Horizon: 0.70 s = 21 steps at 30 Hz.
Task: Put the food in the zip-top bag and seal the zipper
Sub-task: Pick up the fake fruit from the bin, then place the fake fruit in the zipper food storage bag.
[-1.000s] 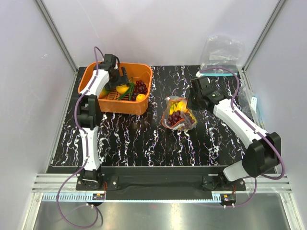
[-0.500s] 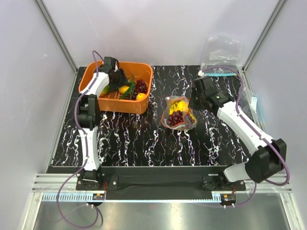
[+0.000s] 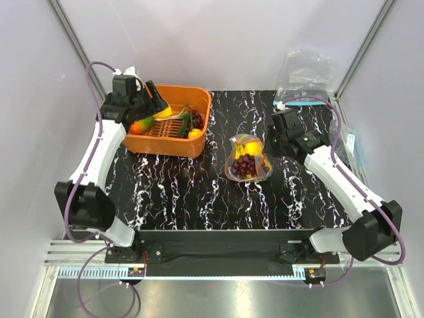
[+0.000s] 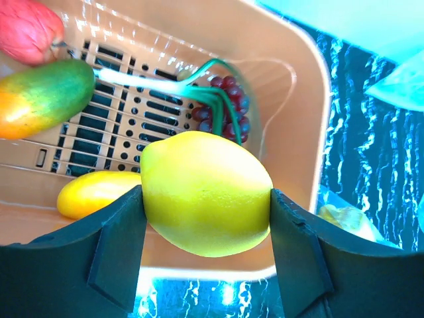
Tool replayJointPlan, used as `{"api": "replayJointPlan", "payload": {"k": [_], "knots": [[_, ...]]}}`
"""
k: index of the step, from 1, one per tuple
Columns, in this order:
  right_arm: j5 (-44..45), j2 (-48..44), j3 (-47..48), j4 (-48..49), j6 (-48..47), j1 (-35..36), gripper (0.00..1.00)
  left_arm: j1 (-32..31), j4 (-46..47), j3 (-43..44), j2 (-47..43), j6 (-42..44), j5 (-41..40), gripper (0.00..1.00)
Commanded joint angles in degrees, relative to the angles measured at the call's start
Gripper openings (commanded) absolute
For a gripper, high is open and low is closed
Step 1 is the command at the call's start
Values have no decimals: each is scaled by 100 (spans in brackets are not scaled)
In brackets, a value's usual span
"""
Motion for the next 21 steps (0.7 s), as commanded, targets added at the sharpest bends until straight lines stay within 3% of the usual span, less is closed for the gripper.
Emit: {"api": "replayJointPlan", "payload": {"k": [1,6,13,21], "knots": [[-193,11,6,-144,-2,-36,0,-129,283,-378,-408,184,-371,35],[-378,-7,50,-144,-81,-45,0,-401,257,-510,-823,281,243,32],[-475,-51,32,-206,103,-45,0,-1727,274,-467,-1368,272,551,33],[-528,116,585,-619,358,-36,0,-2739,643,-299,-1579,360,981,34]]}}
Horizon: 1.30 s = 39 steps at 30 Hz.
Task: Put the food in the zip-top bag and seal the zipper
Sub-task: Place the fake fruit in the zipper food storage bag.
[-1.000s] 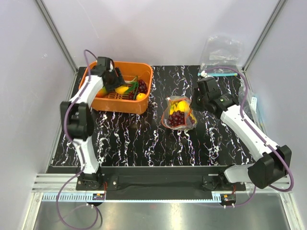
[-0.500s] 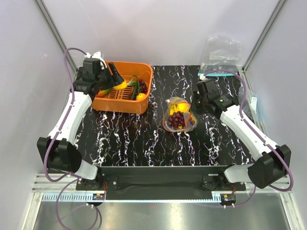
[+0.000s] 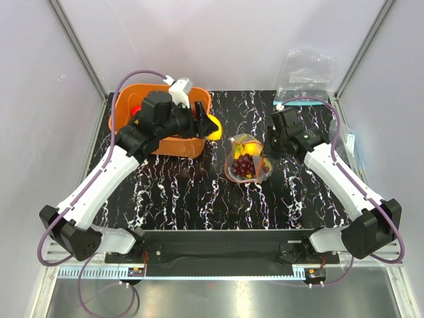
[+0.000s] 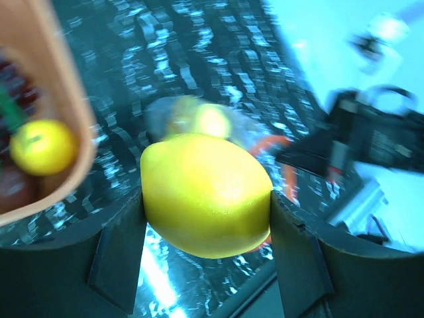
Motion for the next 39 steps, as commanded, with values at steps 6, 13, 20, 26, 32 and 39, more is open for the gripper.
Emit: {"api": "replayJointPlan", "payload": {"k": [6,13,20,26,32,39], "knots": [[-117,180,837,-305,140,-34,0,-666,1047,-225,-10,117,566,36],[-99,260,1066,-314,87,-25,0,-1176,1093,30,798,310,434,36],[-90,391,1241,-349,35,-25,0,-1273,1287,64,1484,302,487,36],[112,409,1355,-428,-9,-25,0,-1343,303,864,1977,345,83,92],[156,357,1224,-419,8,-25,0,-1343,-347,1032,1486,179,-172,99],[85,321,1083,-358,17,-25,0,-1343,-401,-180,405,-454,-952,99]]}}
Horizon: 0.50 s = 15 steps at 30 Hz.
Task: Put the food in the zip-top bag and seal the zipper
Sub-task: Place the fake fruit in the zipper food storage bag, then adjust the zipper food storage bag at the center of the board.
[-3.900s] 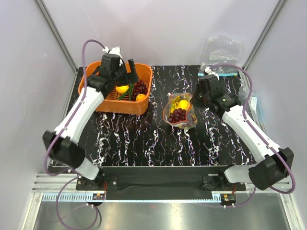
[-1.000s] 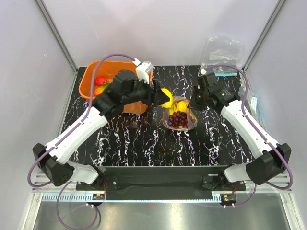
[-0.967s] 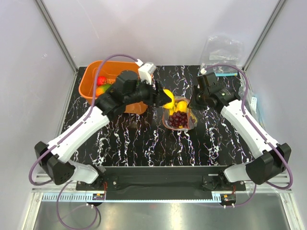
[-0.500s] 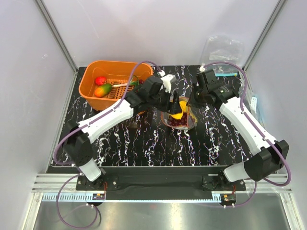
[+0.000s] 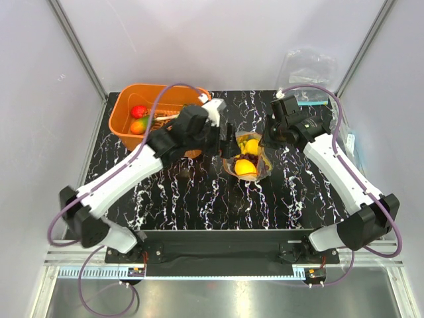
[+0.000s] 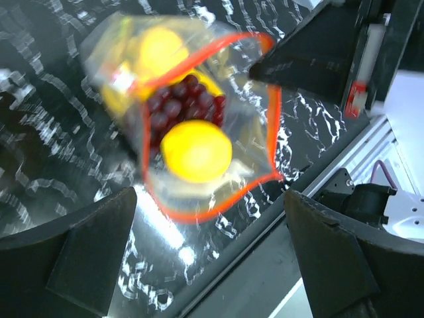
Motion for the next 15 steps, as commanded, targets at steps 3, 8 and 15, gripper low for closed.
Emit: {"api": "replayJointPlan", "payload": {"k": [3,8,15], "knots": [[-20,-107,-3,84,-53,-34,0,-1,86,-720,-480,-385,-575,99],[-116,-116,23,84,-106,-25,0,-10,403,-932,-172,-551,-557,98],[-134,-72,6,5,-158,-34,0,-1,395,-510,802,-596,-311,61]]}}
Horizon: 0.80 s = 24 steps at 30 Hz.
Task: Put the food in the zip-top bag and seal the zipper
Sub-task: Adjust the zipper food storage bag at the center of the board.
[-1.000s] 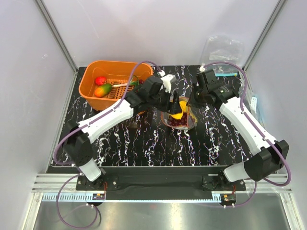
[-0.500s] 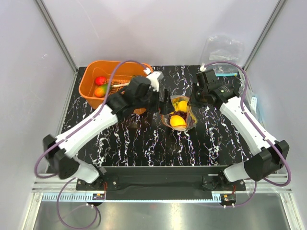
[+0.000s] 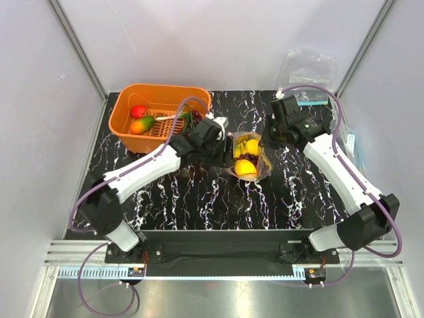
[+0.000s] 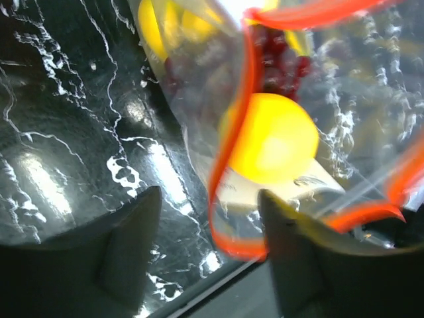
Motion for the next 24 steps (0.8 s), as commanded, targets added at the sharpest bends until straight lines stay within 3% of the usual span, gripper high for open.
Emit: {"api": "replayJointPlan", "payload": {"k": [1,2,6,14,20,24], "knots": [[-127,-63,10,-32,-128,-34,0,-10,283,443,266,-23,87,52],[-154,-72,-7,-32,-154,-25,0,-10,344,479,301,3,122,34],[-803,-379,-314,397,-383,-16,0,25,240,1013,424,232,131,0],[-1235,-784,-351,706,-409,194,0,201,186,2131,662,364,1148,0],[-1481,-565,-254,846,-128,668,0,280,239,2175,820,197,1844,0],[-1498,-529,-376,1004,-93,994,0,315,414,1738,785,-4,2135,0]]}}
